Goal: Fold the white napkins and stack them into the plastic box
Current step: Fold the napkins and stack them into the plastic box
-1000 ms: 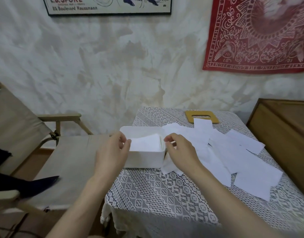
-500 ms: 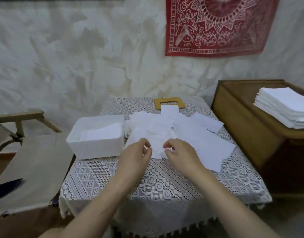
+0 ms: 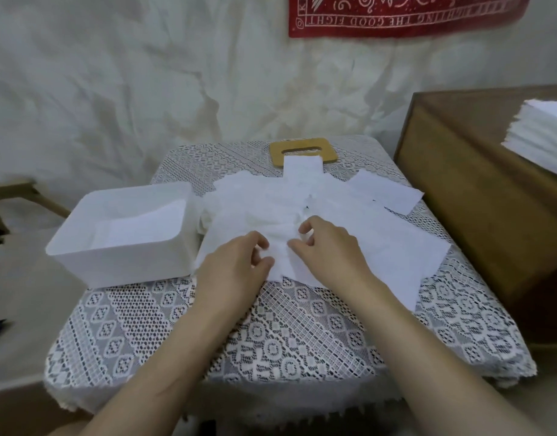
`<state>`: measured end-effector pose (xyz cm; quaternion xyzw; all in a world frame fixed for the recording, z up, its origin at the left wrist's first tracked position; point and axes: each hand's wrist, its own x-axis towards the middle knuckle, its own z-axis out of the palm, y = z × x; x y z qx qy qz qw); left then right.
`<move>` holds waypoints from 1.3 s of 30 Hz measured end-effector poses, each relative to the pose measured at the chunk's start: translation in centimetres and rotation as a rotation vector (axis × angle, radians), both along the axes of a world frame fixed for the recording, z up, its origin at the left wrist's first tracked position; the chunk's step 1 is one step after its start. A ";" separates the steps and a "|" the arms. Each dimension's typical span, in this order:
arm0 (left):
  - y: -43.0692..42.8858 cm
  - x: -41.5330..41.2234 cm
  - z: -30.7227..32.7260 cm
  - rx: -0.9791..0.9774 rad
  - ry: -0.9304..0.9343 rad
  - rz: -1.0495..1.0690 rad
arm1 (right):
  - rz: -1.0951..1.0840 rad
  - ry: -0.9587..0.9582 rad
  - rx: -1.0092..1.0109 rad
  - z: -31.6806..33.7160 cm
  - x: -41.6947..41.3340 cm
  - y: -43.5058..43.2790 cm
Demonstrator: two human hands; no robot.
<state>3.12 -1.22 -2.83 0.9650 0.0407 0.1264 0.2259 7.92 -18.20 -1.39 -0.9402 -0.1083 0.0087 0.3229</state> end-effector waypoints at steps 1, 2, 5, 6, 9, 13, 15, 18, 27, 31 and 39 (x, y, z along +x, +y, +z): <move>0.0 0.0 0.0 0.001 0.001 -0.004 | -0.004 -0.003 0.023 0.0 0.2 0.3; 0.1 0.0 0.0 -0.003 0.003 -0.008 | -0.008 -0.015 0.050 0.0 0.4 0.5; 0.2 -0.4 0.1 -0.023 -0.020 -0.032 | -0.010 0.003 0.188 0.1 0.4 0.7; 0.2 -0.6 0.2 -0.021 -0.037 -0.040 | -0.002 0.039 0.300 0.3 0.2 0.5; 0.0 -1.3 0.4 -0.018 -0.090 -0.054 | 0.001 0.169 0.652 1.2 -0.5 -0.5; -0.9 -2.5 0.4 0.015 -0.114 -0.069 | -0.022 0.252 0.698 1.1 -2.0 -2.0; -1.5 -3.1 0.1 0.025 -0.124 -0.087 | -0.025 0.309 0.714 0.7 -2.8 -2.3; -2.5 -3.8 -0.2 0.029 -0.175 -0.121 | -0.034 0.381 0.783 0.3 -3.6 -2.4; -1.3 -3.9 0.0 0.015 -0.340 -0.101 | 0.110 0.056 0.292 0.6 -4.5 -3.1; -0.8 -3.7 0.5 0.004 -0.390 -0.174 | 0.046 -0.197 0.117 0.3 -4.0 -2.5; -0.4 -4.4 1.8 -0.901 -0.091 -0.155 | 0.140 0.097 0.767 2.0 -3.6 -1.7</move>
